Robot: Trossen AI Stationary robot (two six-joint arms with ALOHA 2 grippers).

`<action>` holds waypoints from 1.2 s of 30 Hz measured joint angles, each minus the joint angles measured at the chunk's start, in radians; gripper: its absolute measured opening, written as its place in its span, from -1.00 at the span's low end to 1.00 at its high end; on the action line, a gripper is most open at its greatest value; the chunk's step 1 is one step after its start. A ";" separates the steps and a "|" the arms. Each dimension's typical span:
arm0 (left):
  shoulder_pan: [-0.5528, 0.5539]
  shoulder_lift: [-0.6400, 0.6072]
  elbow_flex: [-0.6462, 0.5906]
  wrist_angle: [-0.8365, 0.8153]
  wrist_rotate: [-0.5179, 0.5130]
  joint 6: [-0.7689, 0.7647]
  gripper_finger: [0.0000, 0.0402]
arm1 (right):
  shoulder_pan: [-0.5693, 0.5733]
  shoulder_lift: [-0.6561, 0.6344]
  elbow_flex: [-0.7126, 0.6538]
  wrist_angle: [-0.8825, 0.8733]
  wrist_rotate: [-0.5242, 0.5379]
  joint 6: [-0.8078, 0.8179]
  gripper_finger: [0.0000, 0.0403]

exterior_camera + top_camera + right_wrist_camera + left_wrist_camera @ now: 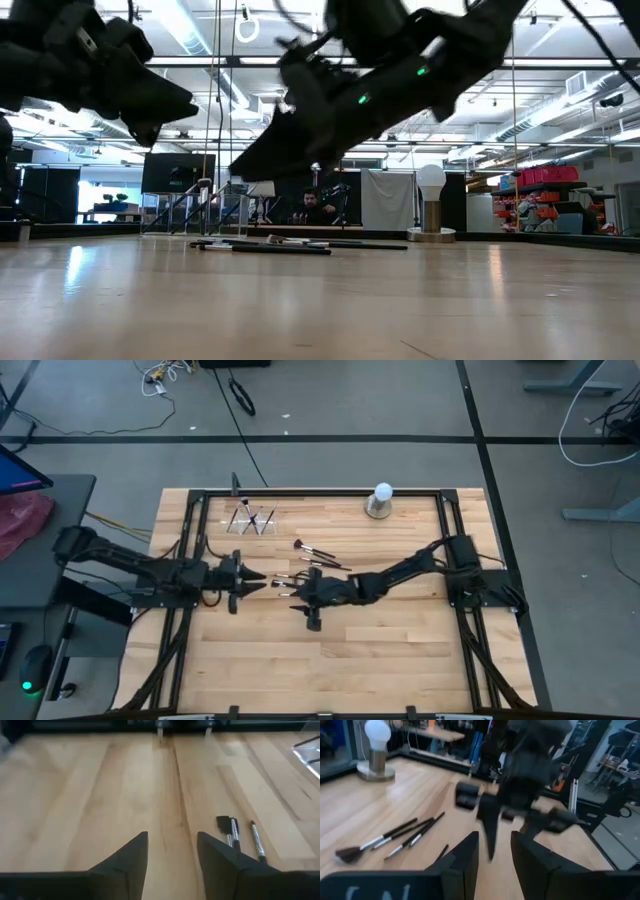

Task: Put items in baskets/containers
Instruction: Put the eyeshadow brush into the transparent organizer

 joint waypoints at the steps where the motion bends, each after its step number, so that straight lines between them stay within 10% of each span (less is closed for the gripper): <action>1: -0.020 0.000 0.000 0.007 -0.026 0.013 -0.41 | -0.006 0.022 0.021 -0.014 -0.007 -0.016 -0.14; 36: -0.109 0.000 0.000 0.041 -0.164 0.057 -0.42 | -0.111 0.224 0.058 -0.006 -0.107 -0.089 -0.94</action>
